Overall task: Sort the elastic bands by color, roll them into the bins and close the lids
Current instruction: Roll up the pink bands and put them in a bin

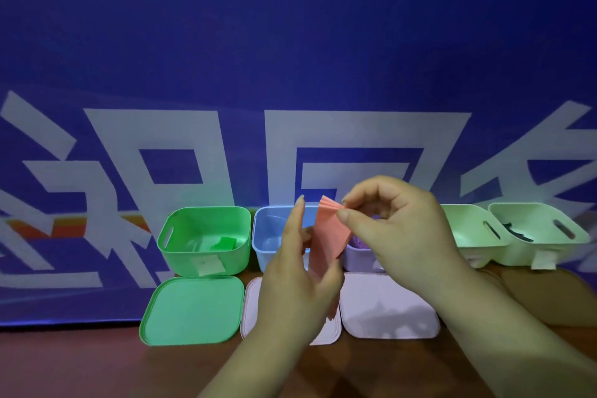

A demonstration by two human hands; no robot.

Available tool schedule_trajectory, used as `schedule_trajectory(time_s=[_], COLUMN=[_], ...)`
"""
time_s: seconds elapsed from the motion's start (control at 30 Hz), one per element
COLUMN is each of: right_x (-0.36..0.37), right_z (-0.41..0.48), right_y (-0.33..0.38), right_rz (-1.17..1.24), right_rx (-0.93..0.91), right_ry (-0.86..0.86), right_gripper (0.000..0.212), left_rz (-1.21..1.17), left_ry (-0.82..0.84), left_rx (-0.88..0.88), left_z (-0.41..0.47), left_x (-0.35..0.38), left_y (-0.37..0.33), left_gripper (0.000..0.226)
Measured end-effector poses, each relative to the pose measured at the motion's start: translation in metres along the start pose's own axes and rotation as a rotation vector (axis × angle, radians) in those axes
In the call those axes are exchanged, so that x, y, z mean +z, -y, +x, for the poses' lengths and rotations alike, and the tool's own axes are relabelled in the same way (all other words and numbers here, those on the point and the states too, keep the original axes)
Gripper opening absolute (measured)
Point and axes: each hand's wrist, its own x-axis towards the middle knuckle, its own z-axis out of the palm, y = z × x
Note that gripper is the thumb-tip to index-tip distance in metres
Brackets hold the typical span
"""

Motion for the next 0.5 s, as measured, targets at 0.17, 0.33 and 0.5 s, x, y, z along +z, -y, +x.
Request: schedule_trajectory(time_s=[0.17, 0.33, 0.5], right_x=[-0.008, -0.017, -0.029], right_z=[0.001, 0.004, 0.006], right_y=[-0.006, -0.010, -0.016], right_rz=[0.011, 0.068, 0.133], right_rx=[0.001, -0.001, -0.008], right_ry=[-0.030, -0.007, 0.080], right_gripper=[0.021, 0.018, 0.015], left_rz=[-0.068, -0.191, -0.350], left_ry=[0.029, 0.082, 0.104], left_rx=[-0.016, 0.019, 0.049], left_z=[-0.003, -0.007, -0.006], left_x=[0.009, 0.010, 0.002], left_y=[-0.005, -0.005, -0.016], left_gripper=[0.097, 0.096, 0.075])
